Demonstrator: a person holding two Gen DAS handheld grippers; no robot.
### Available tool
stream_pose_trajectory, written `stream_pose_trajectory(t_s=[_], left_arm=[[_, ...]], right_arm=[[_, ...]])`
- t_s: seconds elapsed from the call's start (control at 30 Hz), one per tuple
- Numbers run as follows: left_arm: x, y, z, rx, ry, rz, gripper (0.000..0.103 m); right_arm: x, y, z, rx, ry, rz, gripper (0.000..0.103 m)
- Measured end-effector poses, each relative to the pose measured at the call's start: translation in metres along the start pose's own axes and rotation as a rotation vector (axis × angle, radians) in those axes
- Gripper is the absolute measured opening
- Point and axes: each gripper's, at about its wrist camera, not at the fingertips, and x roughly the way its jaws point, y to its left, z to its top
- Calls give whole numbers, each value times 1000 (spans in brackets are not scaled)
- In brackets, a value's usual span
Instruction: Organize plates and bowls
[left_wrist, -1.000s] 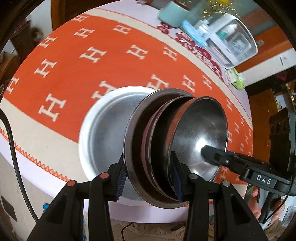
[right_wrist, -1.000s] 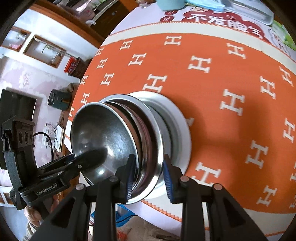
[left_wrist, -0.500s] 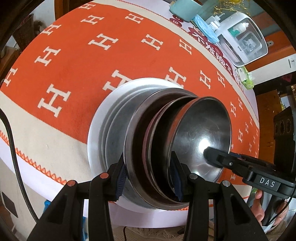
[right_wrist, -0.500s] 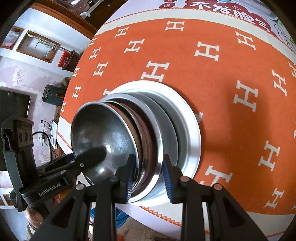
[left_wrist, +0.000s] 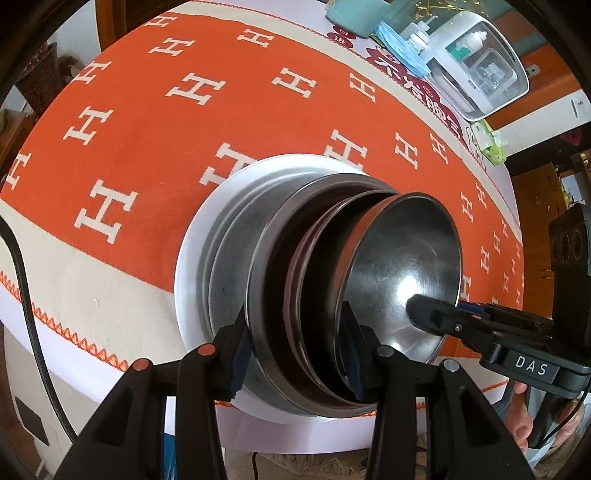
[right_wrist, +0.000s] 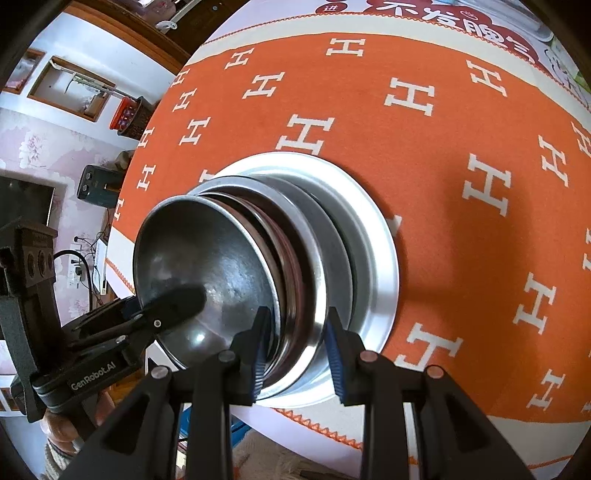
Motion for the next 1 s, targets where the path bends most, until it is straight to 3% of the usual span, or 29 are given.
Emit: stream_pose_trajectory(t_s=[0.3, 0.37, 0.43, 0.5, 1.0], left_arm=[[-7, -5, -1, 51, -30, 32, 46], [-8, -6, -1, 59, -33, 33, 54], [-10, -7, -2, 68, -43, 42, 67], [-13, -9, -4, 84, -63, 49, 72], [-55, -44, -29, 259, -180, 207, 84]], right_arm=[[-3, 0, -2, -4, -31, -11, 31], [-4, 1, -3, -8, -38, -17, 32], [-6, 2, -5, -11, -51, -23, 35], [-9, 4, -7, -19, -68, -32, 38], [-55, 16, -38, -48, -239, -80, 39]])
